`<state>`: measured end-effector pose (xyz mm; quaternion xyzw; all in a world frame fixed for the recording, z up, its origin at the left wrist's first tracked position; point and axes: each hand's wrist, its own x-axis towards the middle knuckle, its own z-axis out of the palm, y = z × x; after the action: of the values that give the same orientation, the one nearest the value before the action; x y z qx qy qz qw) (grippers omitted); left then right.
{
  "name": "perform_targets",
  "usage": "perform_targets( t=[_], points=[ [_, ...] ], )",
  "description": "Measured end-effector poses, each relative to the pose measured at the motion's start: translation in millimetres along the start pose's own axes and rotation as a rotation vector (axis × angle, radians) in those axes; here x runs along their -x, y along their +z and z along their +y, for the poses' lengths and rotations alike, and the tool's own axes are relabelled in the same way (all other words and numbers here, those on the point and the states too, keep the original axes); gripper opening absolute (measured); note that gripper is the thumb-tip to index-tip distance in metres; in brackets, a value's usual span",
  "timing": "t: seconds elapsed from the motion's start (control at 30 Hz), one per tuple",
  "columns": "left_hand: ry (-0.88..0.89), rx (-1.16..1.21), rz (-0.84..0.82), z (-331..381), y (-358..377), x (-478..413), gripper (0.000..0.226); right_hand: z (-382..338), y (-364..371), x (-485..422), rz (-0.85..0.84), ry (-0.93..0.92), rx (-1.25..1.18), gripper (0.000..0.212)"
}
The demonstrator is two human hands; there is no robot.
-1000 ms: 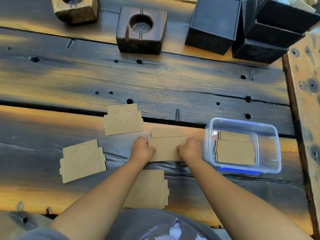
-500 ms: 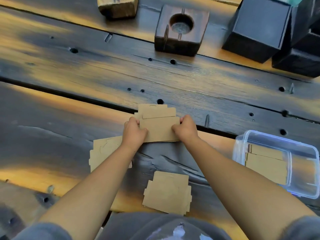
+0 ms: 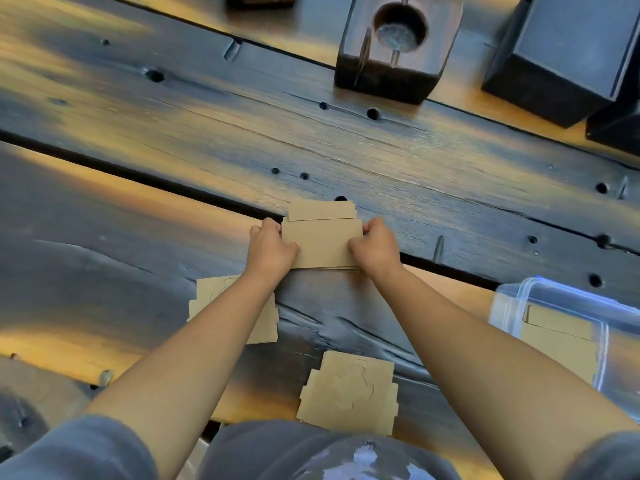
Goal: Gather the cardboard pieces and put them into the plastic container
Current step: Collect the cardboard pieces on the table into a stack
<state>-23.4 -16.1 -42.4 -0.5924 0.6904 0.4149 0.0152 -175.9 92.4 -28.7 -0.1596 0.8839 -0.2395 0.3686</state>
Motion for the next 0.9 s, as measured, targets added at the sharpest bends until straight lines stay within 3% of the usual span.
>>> perform_targets(
  t=[0.2,0.3,0.37,0.5,0.9],
  points=[
    [-0.059,0.108,-0.01,5,-1,1,0.042,1,-1,3,0.053,0.049,-0.016,0.028],
    [-0.12,0.228,-0.025,16,1,10,0.013,-2,-1,9,0.047,0.076,-0.021,0.031],
    [-0.144,0.315,-0.046,18,2,17,0.028,0,-7,17,0.071,0.062,0.015,0.032],
    [-0.182,0.401,-0.073,17,6,37,0.027,14,-21,34,0.111,0.038,0.084,0.028],
    [-0.019,0.199,-0.11,-17,35,142,0.034,113,-33,128,0.035,0.018,0.072,0.025]
  ],
)
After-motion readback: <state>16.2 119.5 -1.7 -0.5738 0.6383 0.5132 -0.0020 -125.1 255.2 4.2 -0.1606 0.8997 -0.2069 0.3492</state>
